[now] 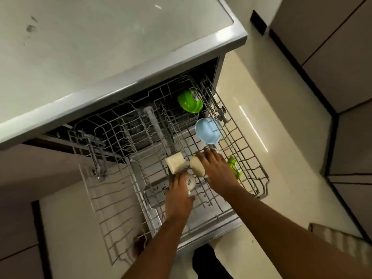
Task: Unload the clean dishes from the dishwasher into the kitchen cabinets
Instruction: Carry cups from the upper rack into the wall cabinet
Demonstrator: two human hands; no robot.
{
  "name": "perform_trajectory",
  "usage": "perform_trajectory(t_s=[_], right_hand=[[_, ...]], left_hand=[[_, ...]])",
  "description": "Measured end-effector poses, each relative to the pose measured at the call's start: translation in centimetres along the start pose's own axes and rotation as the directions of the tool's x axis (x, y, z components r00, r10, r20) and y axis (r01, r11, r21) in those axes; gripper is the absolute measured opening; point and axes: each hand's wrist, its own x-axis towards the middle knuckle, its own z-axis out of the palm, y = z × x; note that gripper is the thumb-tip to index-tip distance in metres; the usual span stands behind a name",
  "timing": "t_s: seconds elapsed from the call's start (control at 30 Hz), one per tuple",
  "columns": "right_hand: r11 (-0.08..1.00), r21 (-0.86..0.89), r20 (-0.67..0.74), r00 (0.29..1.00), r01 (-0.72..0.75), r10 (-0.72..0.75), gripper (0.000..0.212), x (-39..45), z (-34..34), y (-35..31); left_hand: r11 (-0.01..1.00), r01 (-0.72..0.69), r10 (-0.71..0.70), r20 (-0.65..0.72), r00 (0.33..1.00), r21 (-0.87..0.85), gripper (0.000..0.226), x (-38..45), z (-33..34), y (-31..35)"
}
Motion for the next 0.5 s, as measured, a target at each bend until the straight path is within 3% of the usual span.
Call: perform_trajectory(t_s=[0.2, 0.5], right_hand=[[0.996, 0.023, -0.106, 0.991, 0.084, -0.081, 0.089, 0.7, -0.9, 0.4], [0.986, 0.115, -0.217, 0.972, 0.118, -0.091, 0.094, -3.2, -1.2, 1.0]], left_hand=[[1.000, 0.008, -0.009, -0.105, 0.994, -0.004, 0.062, -0.1, 0.0, 0.1], [0.964, -0.042, -0.020, -0.229, 0.973, -0.263, 0.069, -4.6, -2.9, -1.1]])
